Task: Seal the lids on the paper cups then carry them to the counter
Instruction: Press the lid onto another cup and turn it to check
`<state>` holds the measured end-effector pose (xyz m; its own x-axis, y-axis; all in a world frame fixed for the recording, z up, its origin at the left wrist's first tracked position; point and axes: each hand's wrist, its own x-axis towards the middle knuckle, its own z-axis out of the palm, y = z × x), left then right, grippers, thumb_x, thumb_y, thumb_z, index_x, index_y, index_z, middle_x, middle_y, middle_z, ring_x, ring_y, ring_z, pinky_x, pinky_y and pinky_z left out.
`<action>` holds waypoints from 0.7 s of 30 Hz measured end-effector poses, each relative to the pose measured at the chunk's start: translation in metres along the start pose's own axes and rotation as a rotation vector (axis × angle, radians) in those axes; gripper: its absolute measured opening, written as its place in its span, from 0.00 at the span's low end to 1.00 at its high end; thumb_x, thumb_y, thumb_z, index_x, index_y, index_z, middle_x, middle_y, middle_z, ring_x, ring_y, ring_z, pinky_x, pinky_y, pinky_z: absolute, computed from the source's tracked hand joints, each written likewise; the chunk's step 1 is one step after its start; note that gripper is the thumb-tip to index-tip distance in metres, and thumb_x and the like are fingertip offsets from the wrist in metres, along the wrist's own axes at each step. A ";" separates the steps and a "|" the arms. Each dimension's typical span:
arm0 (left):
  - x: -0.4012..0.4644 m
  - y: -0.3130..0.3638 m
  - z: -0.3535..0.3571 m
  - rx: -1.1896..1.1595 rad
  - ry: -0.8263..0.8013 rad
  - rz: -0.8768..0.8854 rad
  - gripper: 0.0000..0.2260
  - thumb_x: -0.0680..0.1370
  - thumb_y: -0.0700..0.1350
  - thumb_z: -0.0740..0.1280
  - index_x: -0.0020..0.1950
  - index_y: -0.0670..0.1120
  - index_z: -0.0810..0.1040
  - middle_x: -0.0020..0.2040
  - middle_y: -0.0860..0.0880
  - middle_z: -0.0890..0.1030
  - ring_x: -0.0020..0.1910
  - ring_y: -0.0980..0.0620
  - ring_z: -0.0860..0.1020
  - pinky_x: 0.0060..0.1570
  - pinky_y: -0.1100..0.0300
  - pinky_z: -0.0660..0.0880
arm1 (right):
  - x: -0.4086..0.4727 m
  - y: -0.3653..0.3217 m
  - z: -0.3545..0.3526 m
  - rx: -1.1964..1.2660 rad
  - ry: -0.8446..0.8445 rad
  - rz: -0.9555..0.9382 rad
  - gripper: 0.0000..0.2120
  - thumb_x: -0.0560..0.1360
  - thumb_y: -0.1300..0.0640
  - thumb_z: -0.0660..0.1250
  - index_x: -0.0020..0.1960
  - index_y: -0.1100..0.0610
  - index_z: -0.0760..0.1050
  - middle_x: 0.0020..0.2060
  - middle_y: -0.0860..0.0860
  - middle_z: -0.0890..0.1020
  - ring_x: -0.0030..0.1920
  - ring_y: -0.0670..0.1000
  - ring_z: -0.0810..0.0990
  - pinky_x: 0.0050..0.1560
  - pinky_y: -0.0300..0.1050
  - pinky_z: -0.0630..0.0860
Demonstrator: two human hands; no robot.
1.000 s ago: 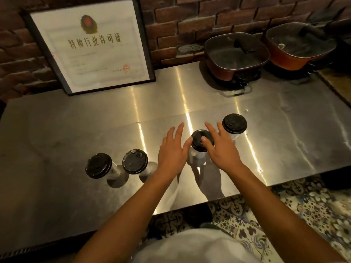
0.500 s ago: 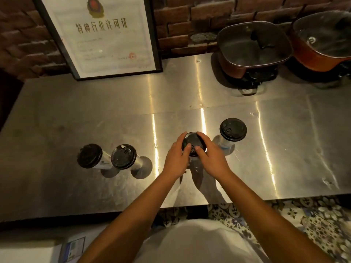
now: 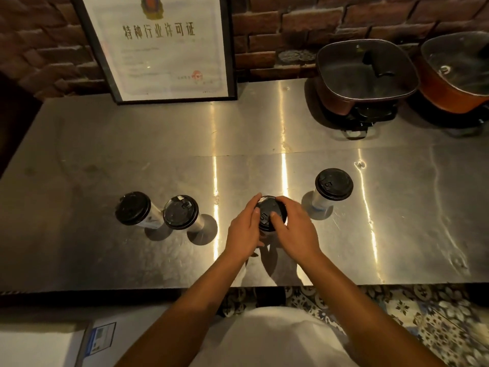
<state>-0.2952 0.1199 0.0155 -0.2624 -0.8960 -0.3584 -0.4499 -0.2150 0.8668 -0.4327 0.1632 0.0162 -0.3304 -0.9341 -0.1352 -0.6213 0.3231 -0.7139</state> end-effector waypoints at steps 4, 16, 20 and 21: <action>0.001 -0.001 0.006 -0.136 -0.003 -0.104 0.18 0.86 0.56 0.55 0.77 0.65 0.63 0.67 0.49 0.78 0.49 0.44 0.85 0.40 0.47 0.85 | 0.025 -0.021 0.002 -0.012 0.028 0.050 0.21 0.85 0.46 0.55 0.77 0.48 0.69 0.79 0.52 0.67 0.78 0.55 0.65 0.74 0.56 0.67; 0.006 0.002 0.012 -0.336 -0.046 -0.200 0.18 0.84 0.60 0.53 0.72 0.61 0.70 0.68 0.50 0.78 0.64 0.47 0.79 0.63 0.44 0.79 | 0.053 -0.023 0.023 -0.305 -0.055 0.059 0.20 0.84 0.49 0.50 0.49 0.55 0.78 0.45 0.54 0.82 0.44 0.55 0.79 0.45 0.49 0.75; 0.007 0.004 0.008 -0.439 -0.066 -0.282 0.18 0.86 0.53 0.55 0.75 0.52 0.69 0.68 0.46 0.77 0.63 0.43 0.78 0.55 0.45 0.83 | 0.068 -0.023 0.016 -0.332 -0.196 0.084 0.21 0.84 0.50 0.49 0.47 0.57 0.77 0.45 0.56 0.83 0.44 0.56 0.79 0.45 0.48 0.72; 0.007 0.005 0.008 -0.437 -0.067 -0.284 0.18 0.86 0.53 0.55 0.75 0.52 0.69 0.68 0.46 0.77 0.63 0.43 0.78 0.55 0.45 0.83 | 0.068 -0.023 0.017 -0.347 -0.175 0.083 0.21 0.84 0.50 0.49 0.46 0.57 0.77 0.44 0.56 0.82 0.43 0.56 0.79 0.43 0.48 0.72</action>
<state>-0.3062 0.1160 0.0143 -0.2425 -0.7549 -0.6094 -0.1166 -0.6009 0.7908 -0.4288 0.0901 0.0120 -0.2820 -0.9047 -0.3195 -0.8105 0.4028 -0.4252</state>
